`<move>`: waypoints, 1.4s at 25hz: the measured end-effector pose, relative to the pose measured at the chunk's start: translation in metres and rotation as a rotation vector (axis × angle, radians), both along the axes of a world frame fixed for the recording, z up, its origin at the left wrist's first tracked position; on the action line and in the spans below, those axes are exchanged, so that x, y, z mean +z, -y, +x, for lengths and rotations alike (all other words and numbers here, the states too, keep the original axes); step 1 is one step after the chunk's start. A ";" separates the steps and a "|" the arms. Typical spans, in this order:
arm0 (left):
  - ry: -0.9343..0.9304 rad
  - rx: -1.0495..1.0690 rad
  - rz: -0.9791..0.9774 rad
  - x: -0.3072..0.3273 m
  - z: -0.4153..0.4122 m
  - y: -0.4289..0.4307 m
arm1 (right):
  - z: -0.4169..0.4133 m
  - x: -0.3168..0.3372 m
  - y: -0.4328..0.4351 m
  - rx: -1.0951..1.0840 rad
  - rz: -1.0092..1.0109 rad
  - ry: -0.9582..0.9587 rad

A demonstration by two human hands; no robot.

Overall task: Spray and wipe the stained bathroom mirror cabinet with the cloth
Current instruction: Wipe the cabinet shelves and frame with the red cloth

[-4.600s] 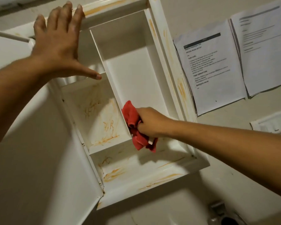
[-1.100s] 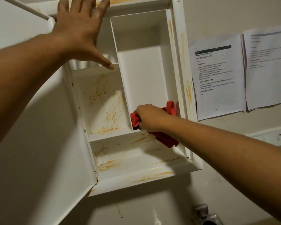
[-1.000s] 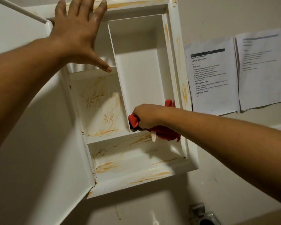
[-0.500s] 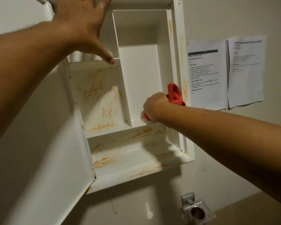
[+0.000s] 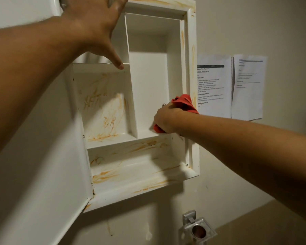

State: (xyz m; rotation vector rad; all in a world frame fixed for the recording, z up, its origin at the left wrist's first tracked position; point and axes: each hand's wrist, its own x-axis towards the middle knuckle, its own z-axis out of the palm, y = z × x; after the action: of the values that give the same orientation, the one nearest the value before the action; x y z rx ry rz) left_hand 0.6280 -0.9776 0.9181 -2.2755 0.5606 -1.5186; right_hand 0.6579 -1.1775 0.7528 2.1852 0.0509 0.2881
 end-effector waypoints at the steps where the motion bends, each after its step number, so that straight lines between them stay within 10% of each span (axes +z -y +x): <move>1: 0.022 0.005 -0.006 0.000 0.000 0.000 | -0.005 0.002 0.000 -0.022 0.042 -0.035; 9: 0.084 0.073 0.017 0.003 0.002 -0.001 | -0.007 0.000 0.001 0.069 0.261 0.038; 17: 0.134 0.089 0.034 0.005 0.000 0.001 | -0.017 -0.021 -0.031 0.381 1.230 -0.062; 21: 0.143 0.105 0.041 0.006 0.002 0.000 | -0.030 -0.003 0.012 0.348 1.091 -0.169; 26: 0.141 0.114 0.044 0.006 0.001 -0.001 | -0.008 -0.010 0.004 0.106 0.344 0.045; 35: 0.086 0.156 0.027 0.007 -0.003 0.003 | -0.010 -0.026 -0.011 0.376 1.033 0.080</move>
State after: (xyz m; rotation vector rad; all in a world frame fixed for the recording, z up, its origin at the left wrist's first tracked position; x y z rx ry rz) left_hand 0.6250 -0.9805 0.9250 -2.1667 0.3681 -1.5147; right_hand 0.6476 -1.1666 0.7266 3.1796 0.3332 0.7352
